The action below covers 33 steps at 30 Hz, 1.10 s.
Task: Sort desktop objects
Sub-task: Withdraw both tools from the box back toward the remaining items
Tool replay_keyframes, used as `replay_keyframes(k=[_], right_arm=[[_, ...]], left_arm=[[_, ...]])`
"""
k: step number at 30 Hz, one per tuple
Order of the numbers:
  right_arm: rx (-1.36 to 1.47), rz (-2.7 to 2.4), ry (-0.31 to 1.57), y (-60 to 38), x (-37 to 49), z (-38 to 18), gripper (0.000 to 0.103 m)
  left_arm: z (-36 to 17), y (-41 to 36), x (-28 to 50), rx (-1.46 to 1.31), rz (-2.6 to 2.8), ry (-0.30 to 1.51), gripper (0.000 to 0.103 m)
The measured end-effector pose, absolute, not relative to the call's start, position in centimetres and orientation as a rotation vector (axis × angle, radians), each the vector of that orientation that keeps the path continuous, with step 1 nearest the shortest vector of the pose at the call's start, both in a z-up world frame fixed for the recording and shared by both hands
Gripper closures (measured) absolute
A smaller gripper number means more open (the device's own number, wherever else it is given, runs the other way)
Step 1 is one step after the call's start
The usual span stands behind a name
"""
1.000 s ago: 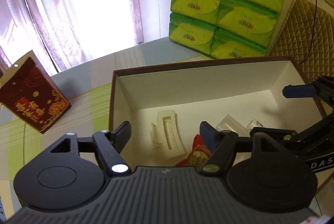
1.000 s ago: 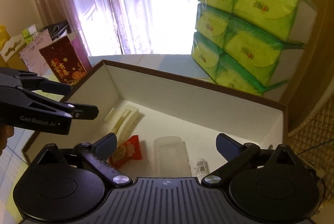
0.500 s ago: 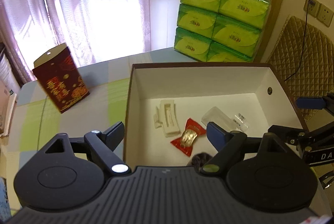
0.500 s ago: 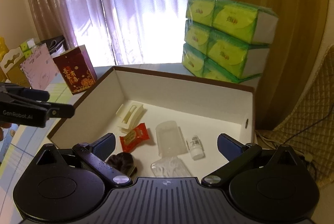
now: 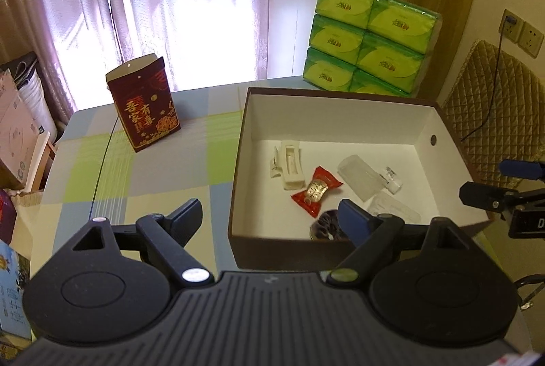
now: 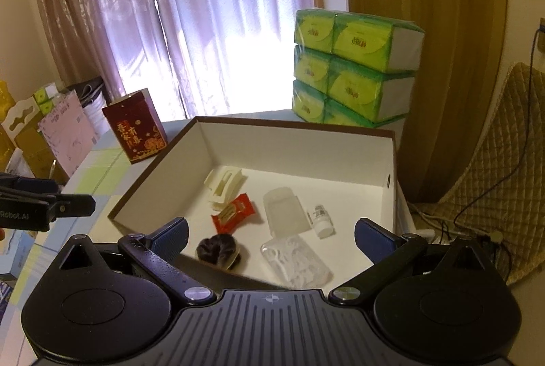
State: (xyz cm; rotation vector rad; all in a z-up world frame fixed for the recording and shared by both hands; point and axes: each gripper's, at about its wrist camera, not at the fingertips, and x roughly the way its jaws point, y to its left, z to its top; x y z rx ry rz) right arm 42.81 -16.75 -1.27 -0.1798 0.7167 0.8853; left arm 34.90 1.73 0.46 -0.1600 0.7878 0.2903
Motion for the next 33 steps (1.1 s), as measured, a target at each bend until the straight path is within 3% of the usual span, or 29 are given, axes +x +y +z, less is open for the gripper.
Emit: replay_keyframes(k=[33], right_arm=[[-0.247, 0.911, 0.747, -20.9, 32.9, -1.8, 0.002]], left_arm=[[0.3, -2.6, 24.4, -0.101, 0.237, 0.819, 0.017]])
